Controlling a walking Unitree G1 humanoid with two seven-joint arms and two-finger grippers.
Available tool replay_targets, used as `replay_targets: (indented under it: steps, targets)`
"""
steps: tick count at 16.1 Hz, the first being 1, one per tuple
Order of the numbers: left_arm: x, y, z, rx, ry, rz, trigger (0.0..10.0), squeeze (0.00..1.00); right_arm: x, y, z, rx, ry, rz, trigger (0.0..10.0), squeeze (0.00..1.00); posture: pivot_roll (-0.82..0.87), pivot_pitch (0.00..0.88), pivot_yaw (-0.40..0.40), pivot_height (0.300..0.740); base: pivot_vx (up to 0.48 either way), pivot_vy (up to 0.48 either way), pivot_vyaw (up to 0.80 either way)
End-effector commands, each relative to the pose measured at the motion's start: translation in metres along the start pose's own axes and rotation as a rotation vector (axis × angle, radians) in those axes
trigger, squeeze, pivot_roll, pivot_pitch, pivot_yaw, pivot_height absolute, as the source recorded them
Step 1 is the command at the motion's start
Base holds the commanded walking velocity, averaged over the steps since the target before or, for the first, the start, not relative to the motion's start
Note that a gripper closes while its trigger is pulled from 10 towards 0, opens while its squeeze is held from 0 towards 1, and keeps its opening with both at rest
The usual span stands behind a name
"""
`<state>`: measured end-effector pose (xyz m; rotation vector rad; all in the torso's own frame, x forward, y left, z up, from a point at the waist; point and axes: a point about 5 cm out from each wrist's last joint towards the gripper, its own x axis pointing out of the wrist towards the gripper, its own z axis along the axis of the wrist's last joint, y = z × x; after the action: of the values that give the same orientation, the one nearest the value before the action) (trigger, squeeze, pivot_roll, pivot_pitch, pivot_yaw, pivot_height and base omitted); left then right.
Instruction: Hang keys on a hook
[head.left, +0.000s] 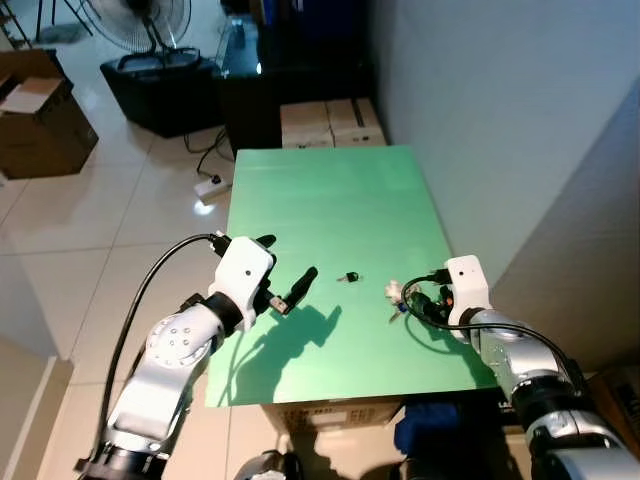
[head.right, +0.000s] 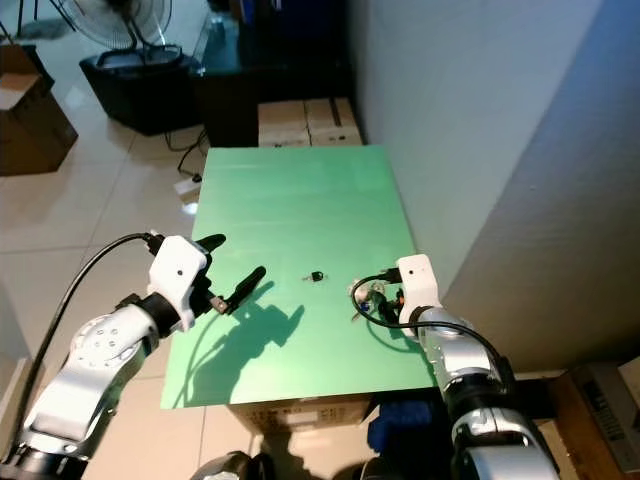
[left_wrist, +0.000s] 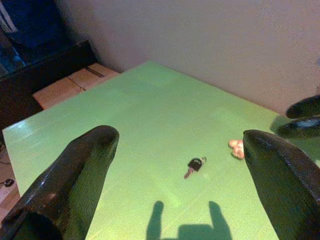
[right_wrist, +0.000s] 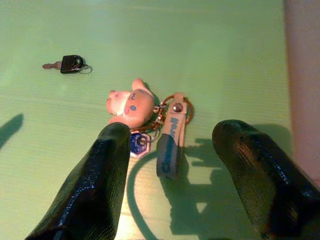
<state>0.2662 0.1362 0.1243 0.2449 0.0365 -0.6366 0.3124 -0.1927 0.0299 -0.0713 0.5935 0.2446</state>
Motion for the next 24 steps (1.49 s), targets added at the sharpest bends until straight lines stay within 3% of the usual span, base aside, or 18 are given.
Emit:
replay_targets:
  steps: [1,3,4,5,6,11,16,17,18,19,24]
  targets:
    - [-0.005,0.0,0.003,-0.012,-0.003,-0.032,10.0,0.0,0.002,0.0,0.001,0.01,-0.013,0.006,10.0,1.0,0.02,0.142,0.097,0.74,0.0,0.0,0.0]
    - [-0.015,-0.018,0.008,-0.103,0.02,-0.255,10.0,0.0,0.005,-0.002,0.0,-0.027,0.024,-0.009,10.0,1.0,0.05,0.153,0.118,0.74,0.0,0.0,0.0]
    - [-0.017,-0.02,0.008,-0.108,0.026,-0.277,10.0,0.0,0.005,-0.002,0.0,-0.034,0.03,-0.009,10.0,0.91,0.05,0.156,0.12,0.74,0.0,0.0,0.0]
    - [-0.021,-0.023,0.011,-0.116,0.033,-0.327,10.0,0.0,0.006,-0.002,-0.002,-0.031,0.044,-0.007,10.0,0.23,0.06,0.165,0.127,0.74,0.0,0.0,0.0]
    - [-0.023,-0.024,0.013,-0.126,0.041,-0.362,10.0,0.0,0.007,-0.001,-0.005,-0.037,0.064,-0.009,10.0,0.0,0.06,0.167,0.129,0.74,0.0,0.0,0.0]
    - [-0.029,-0.017,0.017,-0.11,0.058,-0.339,10.0,0.0,0.005,-0.012,-0.011,-0.074,0.097,-0.119,10.0,0.0,0.09,0.178,0.144,0.74,0.0,0.0,0.0]
    - [-0.029,-0.007,0.023,-0.066,0.047,-0.277,10.0,0.0,0.006,-0.013,-0.008,-0.052,0.071,-0.124,10.0,0.0,0.11,0.19,0.177,0.74,0.0,0.0,0.0]
    - [-0.03,-0.007,0.024,-0.065,0.046,-0.276,10.0,0.0,0.006,-0.013,-0.007,-0.042,0.066,-0.118,7.1,0.0,0.11,0.187,0.177,0.74,0.0,0.0,0.0]
    - [-0.029,-0.006,0.024,-0.062,0.045,-0.276,10.0,0.0,0.007,-0.013,-0.006,-0.042,0.064,-0.116,3.1,0.0,0.11,0.186,0.177,0.74,0.0,0.0,0.0]
    - [-0.028,-0.005,0.025,-0.055,0.041,-0.271,10.0,0.0,0.007,-0.012,-0.003,-0.032,0.045,-0.101,0.0,0.0,0.11,0.185,0.179,0.74,0.0,0.0,0.0]
    - [-0.026,-0.002,0.026,-0.046,0.034,-0.26,10.0,0.0,0.009,-0.009,0.001,-0.027,0.02,-0.088,0.0,0.0,0.1,0.172,0.175,0.74,0.0,0.0,0.0]
